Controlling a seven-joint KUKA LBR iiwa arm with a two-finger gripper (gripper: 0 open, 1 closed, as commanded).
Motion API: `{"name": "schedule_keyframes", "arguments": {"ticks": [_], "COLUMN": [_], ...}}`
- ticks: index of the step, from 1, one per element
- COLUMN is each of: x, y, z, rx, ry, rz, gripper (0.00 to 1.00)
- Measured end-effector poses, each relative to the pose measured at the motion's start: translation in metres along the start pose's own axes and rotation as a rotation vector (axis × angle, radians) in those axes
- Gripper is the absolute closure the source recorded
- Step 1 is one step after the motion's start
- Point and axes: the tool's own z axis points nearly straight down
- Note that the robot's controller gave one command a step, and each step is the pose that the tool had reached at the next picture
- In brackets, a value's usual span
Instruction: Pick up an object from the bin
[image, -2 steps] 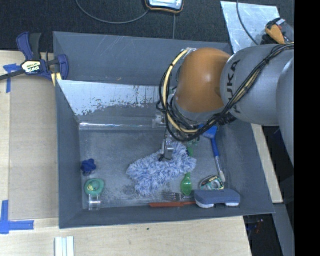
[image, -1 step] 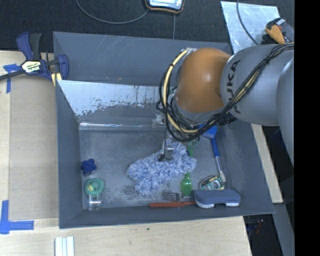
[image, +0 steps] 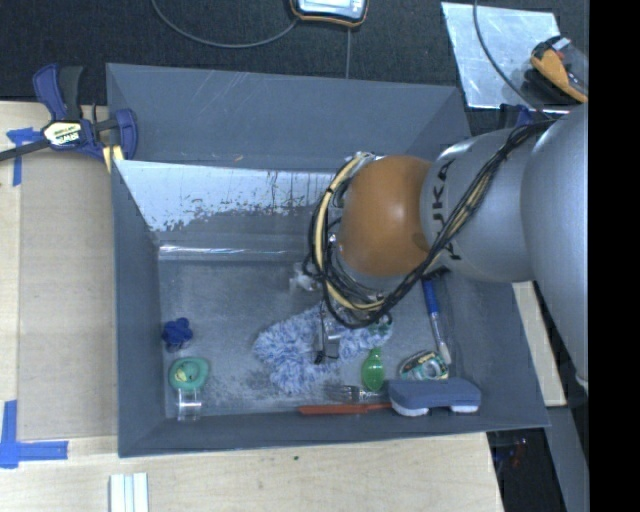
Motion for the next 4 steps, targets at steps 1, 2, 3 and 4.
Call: {"name": "schedule_keyframes", "arguments": {"ticks": [1, 2, 3, 4], "x": [0.073, 0.073, 0.069, 0.076], "y": [-0.037, -0.037, -0.023, -0.049], "z": [0.001, 0.001, -0.059, -0.151], "rx": [0.002, 0.002, 0.002, 0.001], "ry": [-0.011, -0.011, -0.018, -0.007], "rz": [-0.102, -0.101, -0.128, -0.109], "gripper": [1.00, 1.00, 1.00, 1.00]}}
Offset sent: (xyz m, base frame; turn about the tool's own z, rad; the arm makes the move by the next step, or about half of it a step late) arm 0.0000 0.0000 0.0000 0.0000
